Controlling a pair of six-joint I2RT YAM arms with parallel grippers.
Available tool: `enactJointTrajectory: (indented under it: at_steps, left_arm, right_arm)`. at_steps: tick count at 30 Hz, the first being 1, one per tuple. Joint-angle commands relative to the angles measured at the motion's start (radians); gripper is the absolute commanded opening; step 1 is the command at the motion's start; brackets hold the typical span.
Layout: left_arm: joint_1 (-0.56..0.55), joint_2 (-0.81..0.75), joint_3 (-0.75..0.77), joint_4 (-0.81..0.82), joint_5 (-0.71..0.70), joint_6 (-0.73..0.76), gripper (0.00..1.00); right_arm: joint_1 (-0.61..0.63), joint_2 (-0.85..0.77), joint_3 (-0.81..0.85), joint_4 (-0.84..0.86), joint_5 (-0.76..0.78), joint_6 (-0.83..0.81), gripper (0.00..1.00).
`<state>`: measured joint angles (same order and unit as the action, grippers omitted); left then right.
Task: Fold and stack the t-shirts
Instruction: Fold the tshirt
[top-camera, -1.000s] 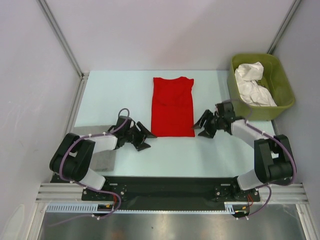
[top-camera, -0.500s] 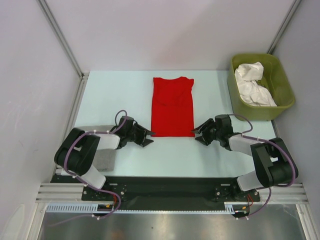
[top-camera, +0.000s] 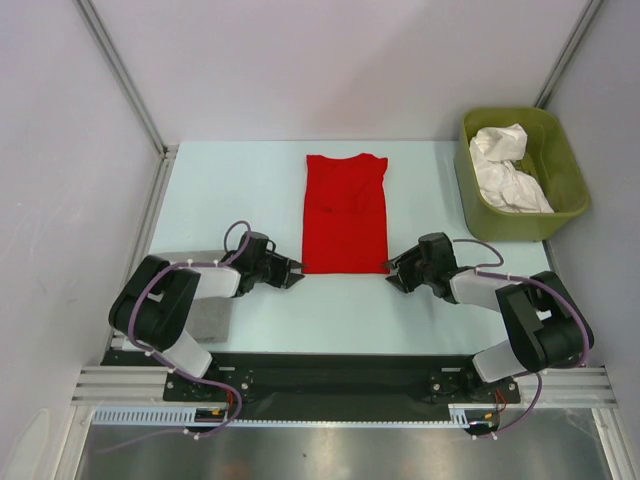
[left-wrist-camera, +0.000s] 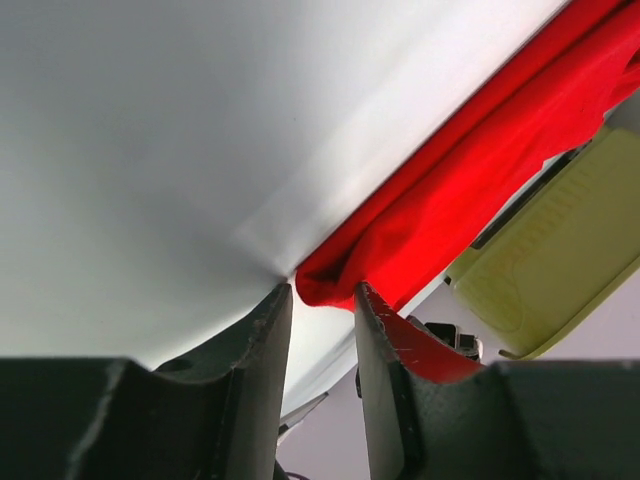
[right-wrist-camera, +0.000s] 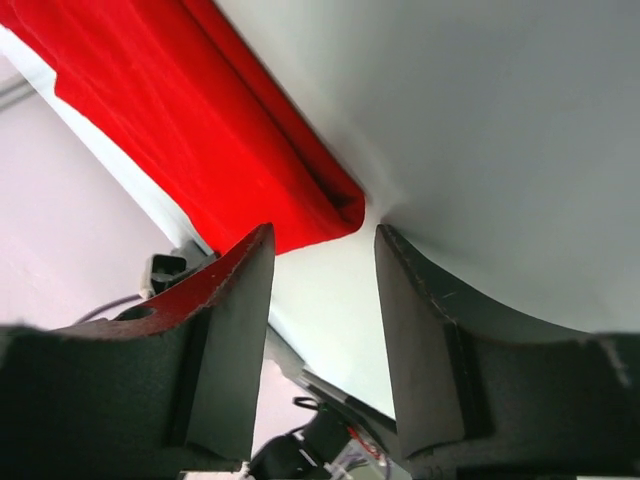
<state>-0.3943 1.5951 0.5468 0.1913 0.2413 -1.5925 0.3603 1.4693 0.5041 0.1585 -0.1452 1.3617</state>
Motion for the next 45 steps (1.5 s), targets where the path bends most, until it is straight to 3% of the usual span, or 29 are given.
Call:
enactJointTrajectory:
  at_steps: [1,9,20,23,25,26,27,28,31,41,45]
  left_arm:
    - [0.002,0.028,-0.004,-0.119,-0.122,-0.017,0.38]
    - [0.003,0.066,0.025,-0.118,-0.097,-0.009,0.37]
    - [0.008,0.077,0.015,-0.141,-0.091,-0.003,0.45]
    - [0.011,0.091,0.016,-0.132,-0.085,0.012,0.34]
    - [0.014,0.095,0.021,-0.130,-0.077,0.032,0.23]
    - [0.015,0.094,0.022,-0.128,-0.076,0.040,0.18]
    - [0.015,0.094,0.025,-0.128,-0.073,0.051,0.08]
    - [0.015,0.091,0.028,-0.130,-0.065,0.074,0.04]
    - [0.005,0.074,0.036,-0.159,-0.043,0.114,0.00]
    - [-0.043,-0.204,-0.213,-0.233,-0.034,0.108,0.00]
    - [-0.139,-0.453,-0.344,-0.309,-0.042,-0.015,0.00]
  right_arm:
    - [0.006,0.031,-0.015,-0.063,0.076,0.048,0.49]
    - [0.011,0.060,-0.006,-0.088,0.095,0.080,0.47]
    - [0.012,0.069,0.002,-0.105,0.110,0.083,0.43]
    - [0.012,0.072,0.002,-0.108,0.113,0.083,0.41]
    - [0.011,0.077,-0.001,-0.103,0.114,0.083,0.34]
    - [0.011,0.080,-0.002,-0.096,0.113,0.077,0.29]
    - [0.011,0.085,-0.004,-0.090,0.111,0.070,0.12]
    - [0.011,0.085,-0.003,-0.085,0.102,0.057,0.02]
    - [0.012,0.033,-0.007,-0.114,0.092,0.014,0.00]
    - [0.042,-0.288,-0.191,-0.284,0.072,0.014,0.00]
    - [0.100,-0.482,-0.235,-0.411,0.091,0.022,0.00]
